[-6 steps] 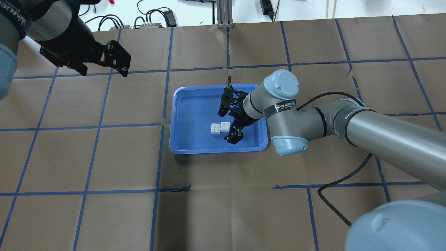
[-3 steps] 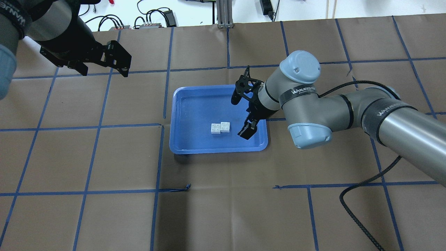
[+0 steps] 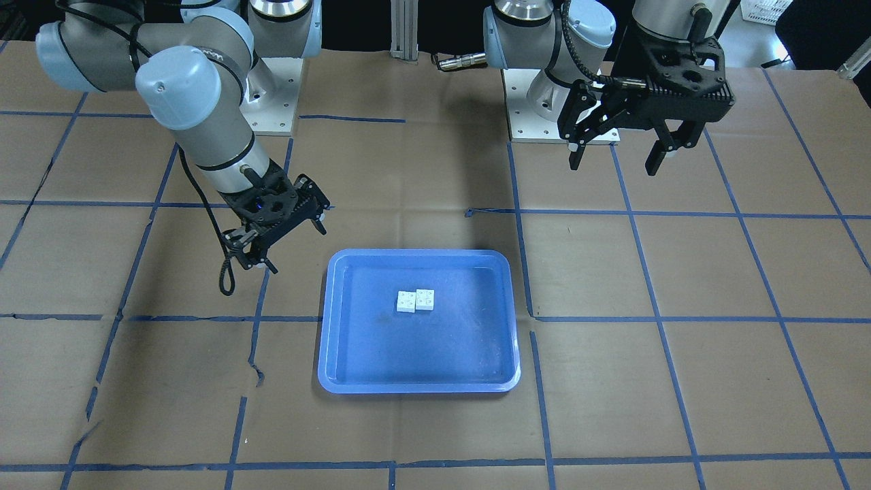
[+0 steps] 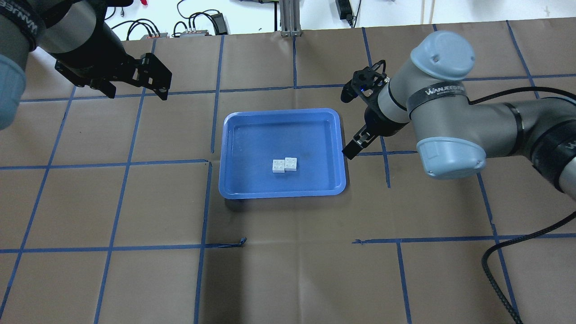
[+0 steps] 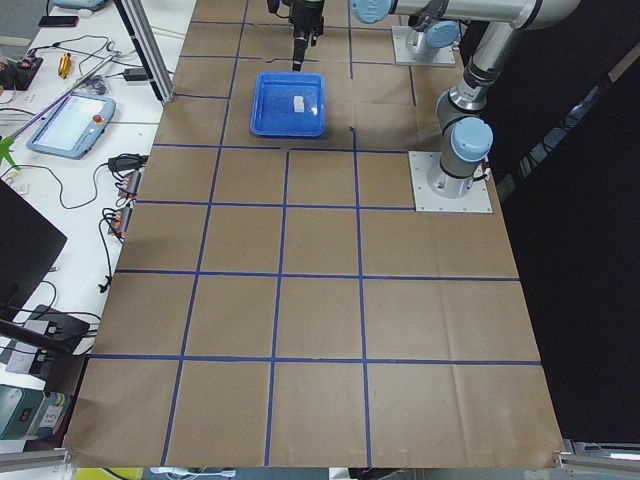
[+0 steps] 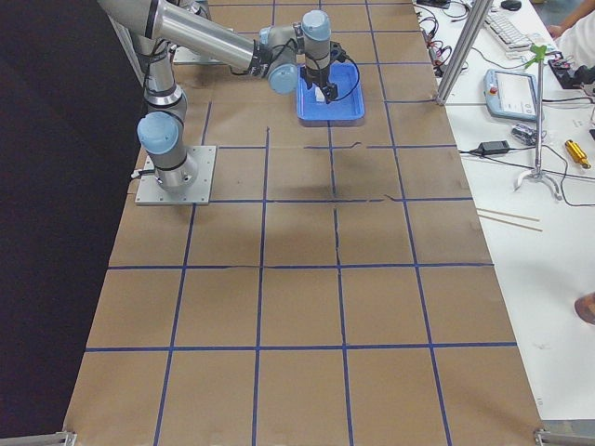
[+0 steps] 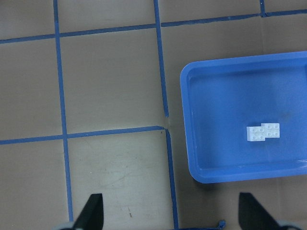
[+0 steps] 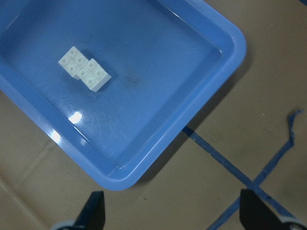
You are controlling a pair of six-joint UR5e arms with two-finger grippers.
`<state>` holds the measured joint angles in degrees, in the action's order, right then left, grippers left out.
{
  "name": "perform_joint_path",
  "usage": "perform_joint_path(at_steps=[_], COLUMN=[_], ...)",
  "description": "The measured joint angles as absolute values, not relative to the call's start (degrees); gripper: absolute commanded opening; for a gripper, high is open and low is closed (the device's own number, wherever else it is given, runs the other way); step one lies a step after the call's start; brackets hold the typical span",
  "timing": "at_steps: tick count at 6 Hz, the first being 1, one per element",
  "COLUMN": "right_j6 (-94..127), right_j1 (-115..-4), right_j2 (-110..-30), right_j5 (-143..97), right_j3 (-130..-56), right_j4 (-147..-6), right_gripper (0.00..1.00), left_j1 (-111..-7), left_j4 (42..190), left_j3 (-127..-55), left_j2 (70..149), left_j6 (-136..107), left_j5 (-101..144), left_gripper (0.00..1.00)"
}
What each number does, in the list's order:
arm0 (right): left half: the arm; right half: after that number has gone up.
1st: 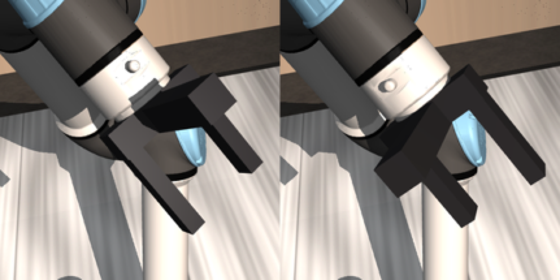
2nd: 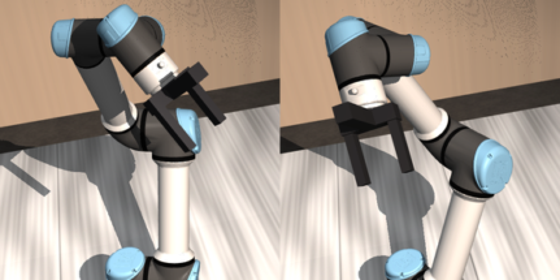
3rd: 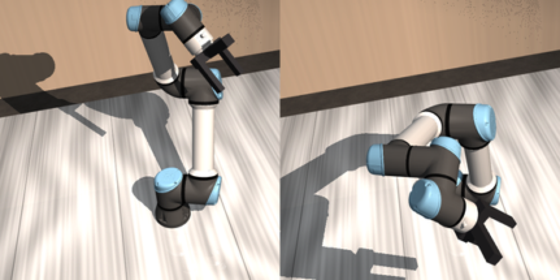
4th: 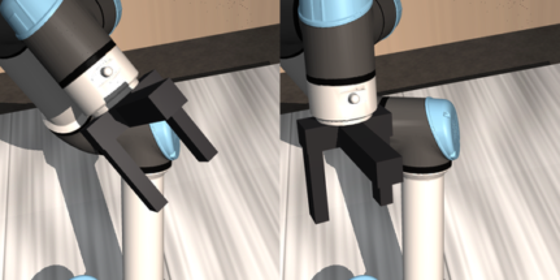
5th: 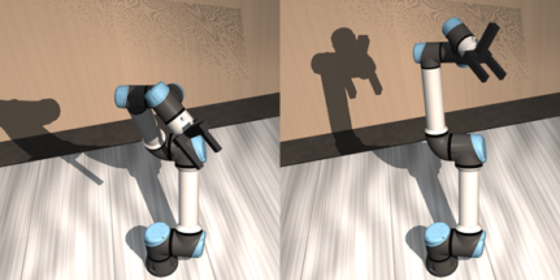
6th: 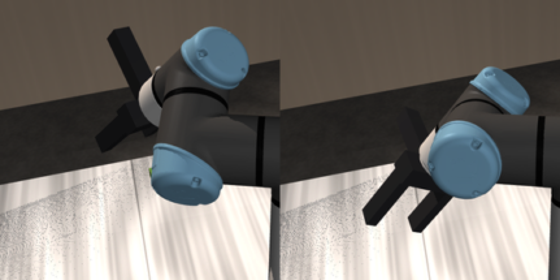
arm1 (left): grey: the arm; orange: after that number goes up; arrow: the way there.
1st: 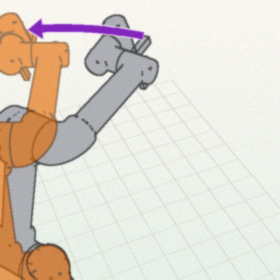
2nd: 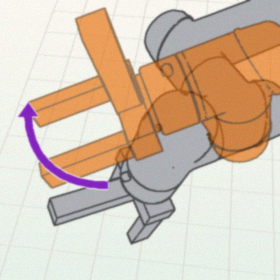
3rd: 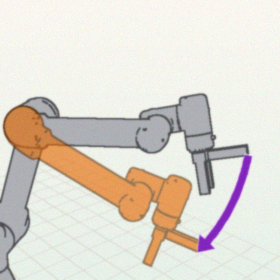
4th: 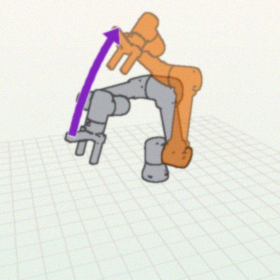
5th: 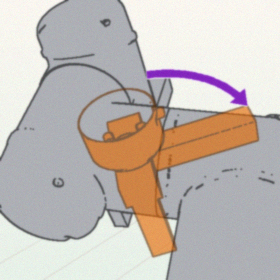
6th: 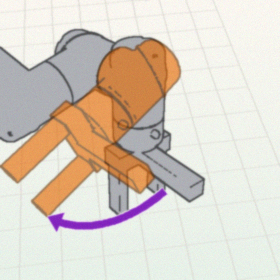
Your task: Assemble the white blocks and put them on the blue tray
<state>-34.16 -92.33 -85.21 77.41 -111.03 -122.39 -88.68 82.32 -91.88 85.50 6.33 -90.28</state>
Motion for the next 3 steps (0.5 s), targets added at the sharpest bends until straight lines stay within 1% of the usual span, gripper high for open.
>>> perform_joint_path(at_steps=[1, 3], right_j6=[-25.82, -9.04], right_j1=[-91.3, -90.87], right_j2=[-86.46, -88.09], right_j5=[79.12, 86.49], right_j3=[-108.59, -99.67], right_j4=[-117.51, -101.7], right_gripper=[1.0, 1.0], left_j1=[-88.52, -88.18], left_j4=[81.99, 81.81], left_j3=[-91.91, -91.91], left_j2=[85.56, 84.88], left_j6=[6.53, 6.66], left_j5=[-90.29, -90.4], left_gripper=[0.99, 0.99])
